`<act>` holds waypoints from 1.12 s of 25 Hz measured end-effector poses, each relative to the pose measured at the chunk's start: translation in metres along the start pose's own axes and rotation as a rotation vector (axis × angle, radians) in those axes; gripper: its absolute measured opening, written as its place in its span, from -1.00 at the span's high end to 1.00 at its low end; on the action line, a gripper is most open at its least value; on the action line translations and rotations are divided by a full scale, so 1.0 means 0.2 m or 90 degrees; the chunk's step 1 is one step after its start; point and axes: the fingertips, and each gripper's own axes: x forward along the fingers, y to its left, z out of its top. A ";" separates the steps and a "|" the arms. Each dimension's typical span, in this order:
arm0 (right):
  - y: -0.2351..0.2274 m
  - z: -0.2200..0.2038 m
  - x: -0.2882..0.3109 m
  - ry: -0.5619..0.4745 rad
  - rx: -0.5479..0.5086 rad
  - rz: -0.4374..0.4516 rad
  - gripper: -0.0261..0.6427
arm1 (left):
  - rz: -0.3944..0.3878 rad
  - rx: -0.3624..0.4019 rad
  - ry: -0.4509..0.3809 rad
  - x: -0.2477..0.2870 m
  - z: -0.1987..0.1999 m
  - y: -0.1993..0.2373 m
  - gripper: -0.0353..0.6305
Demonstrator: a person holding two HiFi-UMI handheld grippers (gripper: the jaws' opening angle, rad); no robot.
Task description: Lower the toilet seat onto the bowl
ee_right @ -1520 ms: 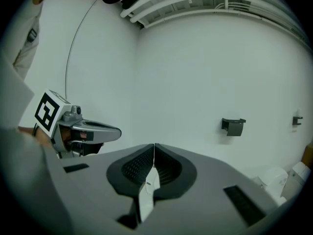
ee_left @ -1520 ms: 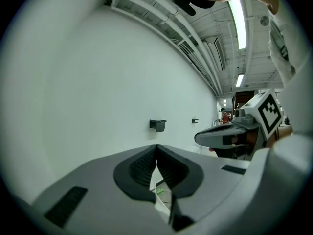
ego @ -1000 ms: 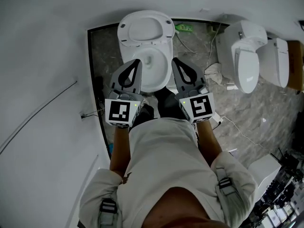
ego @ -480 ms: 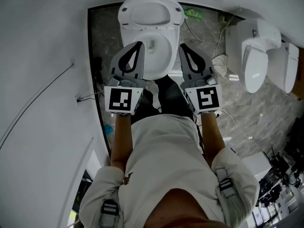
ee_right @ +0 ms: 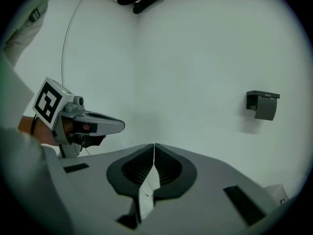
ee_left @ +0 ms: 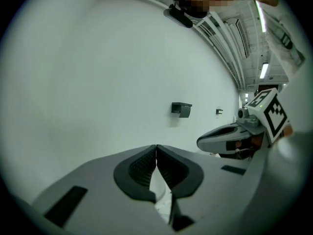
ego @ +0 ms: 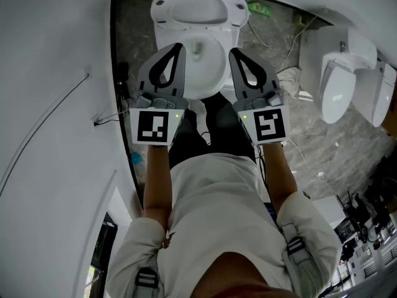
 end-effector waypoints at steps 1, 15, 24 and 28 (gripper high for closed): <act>-0.01 -0.01 0.02 0.000 -0.003 0.001 0.85 | 0.003 -0.003 0.002 0.02 -0.02 0.01 0.82; -0.24 -0.14 0.30 0.018 -0.071 0.002 0.85 | 0.019 -0.009 0.008 0.31 -0.13 0.09 0.82; -0.30 -0.17 0.44 0.020 -0.089 0.014 0.85 | 0.025 -0.017 0.012 0.43 -0.20 0.13 0.82; -0.33 -0.19 0.50 0.022 -0.094 0.024 0.85 | 0.029 -0.014 0.015 0.49 -0.23 0.15 0.82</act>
